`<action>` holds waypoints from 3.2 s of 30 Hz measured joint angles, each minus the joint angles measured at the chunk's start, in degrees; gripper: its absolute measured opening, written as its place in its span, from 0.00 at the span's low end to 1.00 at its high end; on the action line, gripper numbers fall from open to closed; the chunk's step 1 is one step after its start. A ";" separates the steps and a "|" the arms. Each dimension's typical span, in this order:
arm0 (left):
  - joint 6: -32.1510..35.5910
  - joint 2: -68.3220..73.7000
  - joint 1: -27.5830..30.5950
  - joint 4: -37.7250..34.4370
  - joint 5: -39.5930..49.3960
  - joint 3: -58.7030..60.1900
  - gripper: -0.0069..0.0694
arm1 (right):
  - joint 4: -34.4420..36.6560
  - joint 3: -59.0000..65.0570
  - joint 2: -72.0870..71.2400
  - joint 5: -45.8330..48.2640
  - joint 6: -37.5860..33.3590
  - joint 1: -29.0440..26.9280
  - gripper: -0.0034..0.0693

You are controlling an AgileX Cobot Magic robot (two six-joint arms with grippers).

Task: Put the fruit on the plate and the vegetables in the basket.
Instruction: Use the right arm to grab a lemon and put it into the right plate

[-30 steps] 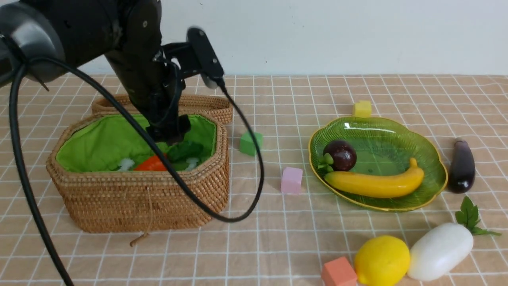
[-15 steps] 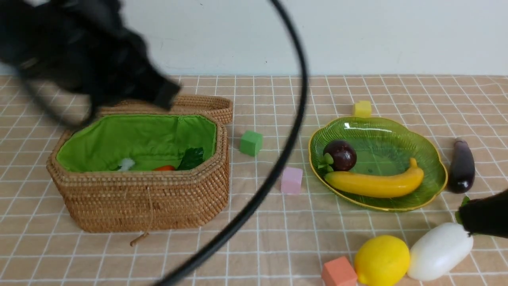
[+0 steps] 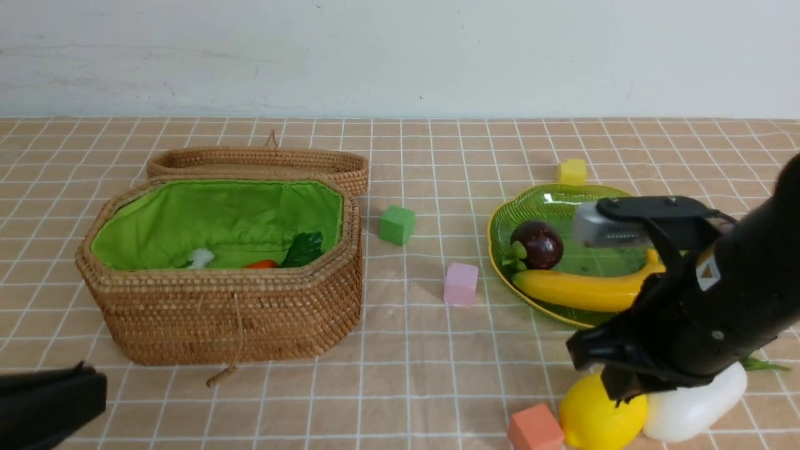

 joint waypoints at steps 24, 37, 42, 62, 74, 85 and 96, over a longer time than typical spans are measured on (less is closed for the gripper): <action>14.52 -0.14 0.00 -10.66 1.29 1.09 0.07 | -0.41 -1.71 18.74 -10.17 19.03 -5.84 0.93; 15.25 -0.14 0.00 -11.17 1.45 1.09 0.07 | 3.20 -5.54 20.90 -10.02 14.36 -5.84 0.91; 15.26 -0.14 0.00 -11.17 1.45 1.09 0.07 | 1.40 -9.36 20.84 -3.76 14.36 -5.84 0.91; 16.55 -0.14 0.00 -11.29 1.45 1.09 0.07 | 1.36 -4.93 25.32 -4.67 16.92 -2.98 0.90; 16.55 -0.14 0.00 -13.10 -5.11 1.09 0.07 | -0.34 -9.14 23.11 -0.02 8.58 -2.98 0.86; 16.55 -0.14 0.00 -15.87 -15.45 1.09 0.07 | -9.69 -22.41 24.34 -16.96 4.51 -10.96 0.86; 16.55 -0.14 0.00 -16.04 -15.76 1.09 0.07 | -10.58 -24.87 34.11 -28.42 4.02 -18.98 0.98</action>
